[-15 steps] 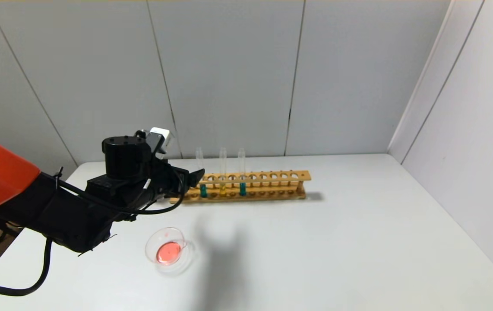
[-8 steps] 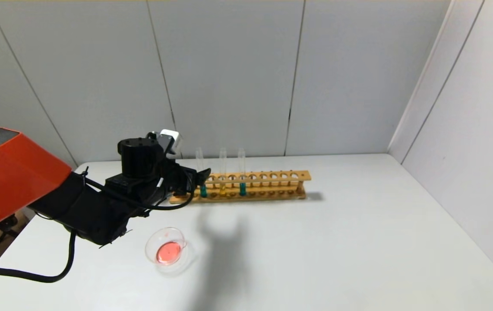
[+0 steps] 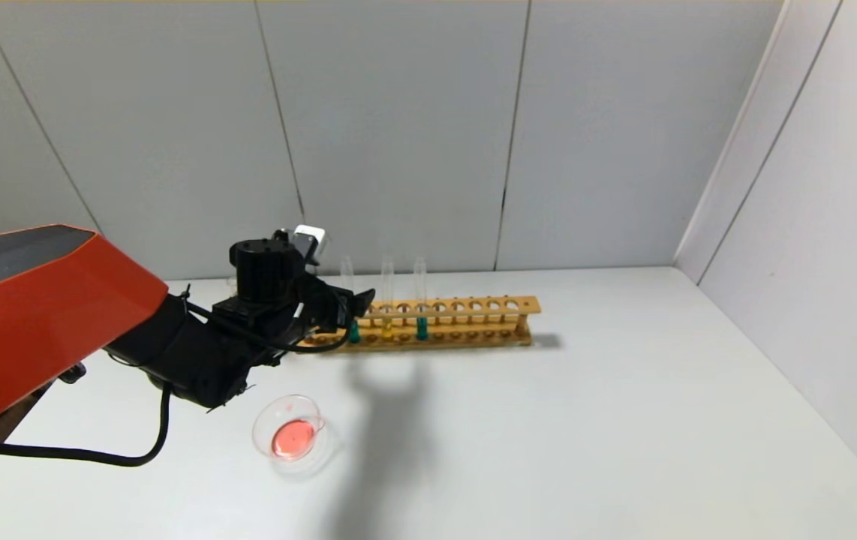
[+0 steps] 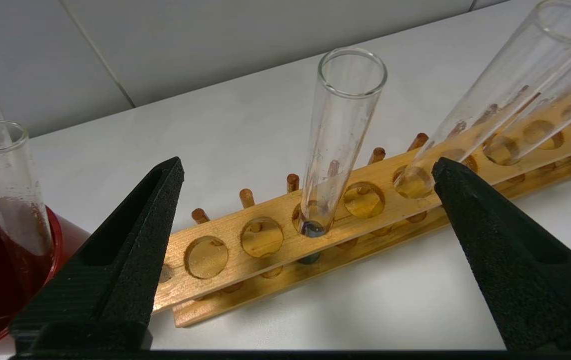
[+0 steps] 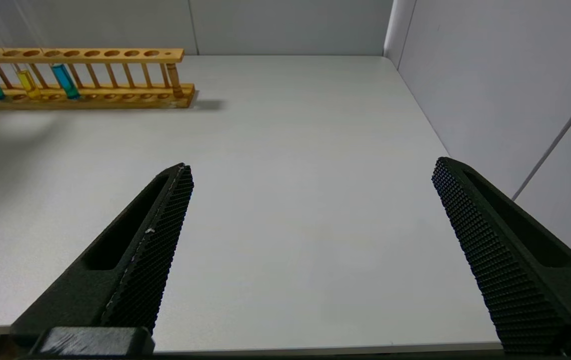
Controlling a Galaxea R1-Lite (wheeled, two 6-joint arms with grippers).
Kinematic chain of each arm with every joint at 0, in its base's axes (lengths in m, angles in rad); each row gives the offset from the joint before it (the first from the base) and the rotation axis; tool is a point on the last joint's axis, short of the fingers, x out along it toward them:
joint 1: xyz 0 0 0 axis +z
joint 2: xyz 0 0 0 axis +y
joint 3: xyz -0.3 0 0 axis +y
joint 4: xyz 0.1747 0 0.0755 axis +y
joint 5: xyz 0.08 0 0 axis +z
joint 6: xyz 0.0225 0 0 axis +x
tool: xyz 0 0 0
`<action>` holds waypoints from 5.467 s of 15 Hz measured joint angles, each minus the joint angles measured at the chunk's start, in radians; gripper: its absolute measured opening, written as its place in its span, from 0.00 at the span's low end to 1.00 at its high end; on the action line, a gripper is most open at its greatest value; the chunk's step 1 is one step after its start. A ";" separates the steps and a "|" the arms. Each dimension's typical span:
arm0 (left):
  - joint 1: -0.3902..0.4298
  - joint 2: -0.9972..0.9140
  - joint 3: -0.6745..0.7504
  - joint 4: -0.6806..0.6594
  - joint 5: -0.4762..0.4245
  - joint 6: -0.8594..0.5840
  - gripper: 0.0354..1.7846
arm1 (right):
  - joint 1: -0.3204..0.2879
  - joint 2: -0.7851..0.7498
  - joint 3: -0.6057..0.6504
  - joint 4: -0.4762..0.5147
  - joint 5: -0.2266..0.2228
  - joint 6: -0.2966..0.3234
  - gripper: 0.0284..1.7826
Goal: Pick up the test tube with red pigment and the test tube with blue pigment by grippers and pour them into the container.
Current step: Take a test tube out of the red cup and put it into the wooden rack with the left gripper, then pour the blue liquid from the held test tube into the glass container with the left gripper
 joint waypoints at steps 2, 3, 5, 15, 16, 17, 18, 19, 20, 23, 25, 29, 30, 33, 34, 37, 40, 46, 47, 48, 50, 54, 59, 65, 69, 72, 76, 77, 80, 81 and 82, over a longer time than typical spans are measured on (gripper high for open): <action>0.000 0.010 -0.008 0.000 0.000 -0.006 0.98 | 0.000 0.000 0.000 0.000 0.000 0.000 0.98; 0.000 0.013 -0.011 0.001 0.000 -0.010 0.98 | 0.000 0.000 0.000 0.000 0.000 0.000 0.98; 0.000 0.019 -0.017 0.002 -0.001 -0.013 0.94 | 0.000 0.000 0.000 0.000 0.000 0.000 0.98; -0.017 0.035 -0.031 0.003 -0.009 -0.046 0.16 | 0.000 0.000 0.000 0.000 0.000 0.000 0.98; -0.020 0.036 -0.031 0.003 -0.008 -0.046 0.15 | 0.000 0.000 0.000 0.000 0.000 0.000 0.98; -0.022 0.036 -0.031 0.003 -0.009 -0.045 0.15 | 0.000 0.000 0.000 0.000 0.000 0.000 0.98; -0.025 0.037 -0.031 0.003 -0.007 -0.046 0.15 | 0.000 0.000 0.000 0.000 0.000 0.000 0.98; -0.027 0.037 -0.031 0.003 -0.007 -0.046 0.15 | 0.000 0.000 0.000 0.000 0.000 0.000 0.98; -0.028 0.037 -0.031 0.003 -0.007 -0.046 0.15 | 0.000 0.000 0.000 0.000 0.000 0.000 0.98; -0.029 0.032 -0.036 0.003 -0.007 -0.046 0.15 | 0.000 0.000 0.000 0.000 0.000 0.000 0.98; -0.029 0.015 -0.043 0.006 -0.005 -0.044 0.15 | 0.000 0.000 0.000 0.000 0.000 0.000 0.98; -0.029 -0.042 -0.056 0.066 -0.003 -0.040 0.15 | 0.000 0.000 0.000 0.000 0.000 0.000 0.98; -0.029 -0.058 -0.058 0.083 -0.003 -0.039 0.15 | 0.000 0.000 0.000 0.000 0.000 0.000 0.98; -0.029 -0.106 -0.065 0.119 -0.003 -0.039 0.15 | 0.000 0.000 0.000 0.000 0.000 0.000 0.98; -0.029 -0.122 -0.067 0.128 -0.003 -0.038 0.15 | 0.000 0.000 0.000 0.000 0.000 0.000 0.98; -0.030 -0.176 -0.072 0.176 -0.003 -0.037 0.15 | 0.000 0.000 0.000 0.000 0.000 0.000 0.98; -0.029 -0.222 -0.072 0.195 -0.001 -0.034 0.15 | 0.000 0.000 0.000 0.000 0.000 0.000 0.98; -0.034 -0.305 -0.032 0.210 0.004 -0.014 0.15 | 0.000 0.000 0.000 0.000 0.000 0.000 0.98; -0.034 -0.327 -0.009 0.213 0.003 -0.014 0.15 | 0.000 0.000 0.000 0.000 0.000 0.000 0.98; -0.034 -0.350 0.015 0.216 0.001 -0.014 0.15 | 0.000 0.000 0.000 0.000 0.000 0.000 0.98; -0.031 -0.404 0.050 0.246 -0.001 -0.013 0.15 | 0.000 0.000 0.000 0.000 0.000 0.000 0.98; -0.018 -0.531 0.094 0.420 -0.008 0.001 0.15 | 0.000 0.000 0.000 0.000 0.000 0.000 0.98; -0.015 -0.637 0.208 0.442 -0.008 0.032 0.15 | 0.000 0.000 0.000 0.001 0.000 0.000 0.98; 0.052 -0.668 0.285 0.434 -0.006 0.047 0.15 | 0.000 0.000 0.000 0.000 0.000 0.000 0.98; 0.110 -0.659 0.290 0.428 -0.008 0.128 0.15 | 0.000 0.000 0.000 0.000 0.000 0.000 0.98; 0.133 -0.660 0.320 0.420 -0.033 0.227 0.15 | 0.000 0.000 0.000 0.000 0.000 0.000 0.98; 0.137 -0.662 0.380 0.404 -0.091 0.345 0.15 | 0.000 0.000 0.000 0.001 0.000 0.000 0.98; 0.137 -0.662 0.393 0.381 -0.104 0.351 0.15 | 0.000 0.000 0.000 0.001 0.000 0.000 0.98; 0.146 -0.654 0.425 0.329 -0.119 0.433 0.15 | 0.000 0.000 0.000 0.001 0.000 0.000 0.98; 0.149 -0.650 0.431 0.325 -0.132 0.470 0.15 | 0.000 0.000 0.000 0.001 0.000 0.000 0.98; 0.152 -0.646 0.438 0.324 -0.147 0.503 0.15 | 0.000 0.000 0.000 0.001 0.000 0.000 0.98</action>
